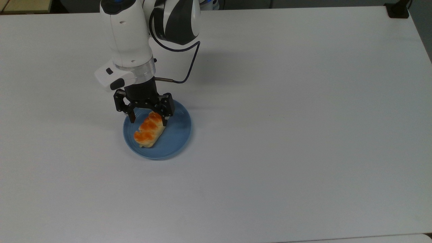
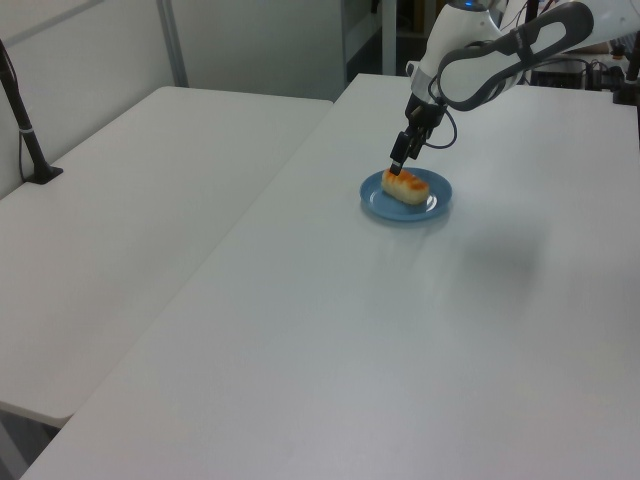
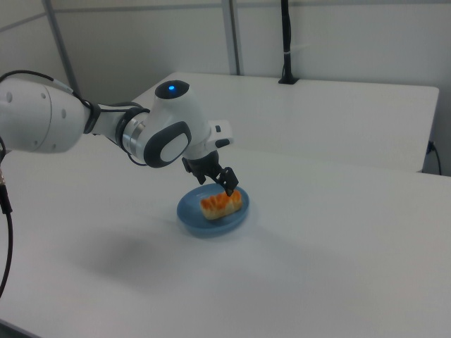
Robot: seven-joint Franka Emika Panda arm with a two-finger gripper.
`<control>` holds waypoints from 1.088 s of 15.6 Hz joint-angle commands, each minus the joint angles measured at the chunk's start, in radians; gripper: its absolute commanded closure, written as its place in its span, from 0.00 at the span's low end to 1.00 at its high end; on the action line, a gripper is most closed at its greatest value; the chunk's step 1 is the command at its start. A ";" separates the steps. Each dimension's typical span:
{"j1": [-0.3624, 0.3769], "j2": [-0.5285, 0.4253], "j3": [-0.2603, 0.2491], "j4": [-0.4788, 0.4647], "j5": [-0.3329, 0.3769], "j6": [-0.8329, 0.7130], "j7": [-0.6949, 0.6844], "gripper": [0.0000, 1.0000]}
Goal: Put the bread on a plate
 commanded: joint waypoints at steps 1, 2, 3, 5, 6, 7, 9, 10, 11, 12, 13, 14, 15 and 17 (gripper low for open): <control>0.028 0.000 -0.006 0.004 -0.022 0.004 0.024 0.00; 0.028 -0.006 -0.006 0.006 -0.020 -0.001 0.030 0.00; 0.028 -0.021 -0.008 0.006 -0.022 -0.007 0.042 0.00; 0.020 -0.078 -0.008 0.001 -0.022 -0.066 0.067 0.00; 0.019 -0.110 -0.009 0.004 -0.022 -0.135 0.069 0.00; 0.014 -0.148 -0.009 0.004 -0.028 -0.213 0.069 0.00; 0.007 -0.230 -0.009 0.009 -0.083 -0.386 0.070 0.00; 0.007 -0.272 -0.009 0.010 -0.112 -0.468 0.070 0.00; 0.008 -0.317 -0.008 0.009 -0.133 -0.537 0.070 0.00; 0.013 -0.355 -0.006 0.010 -0.150 -0.597 0.070 0.00; 0.019 -0.388 0.003 0.010 -0.167 -0.652 0.070 0.00; 0.019 -0.412 0.029 0.013 -0.186 -0.695 0.070 0.00; 0.013 -0.428 0.058 0.022 -0.201 -0.733 0.072 0.00; 0.008 -0.434 0.090 0.053 -0.212 -0.807 0.072 0.00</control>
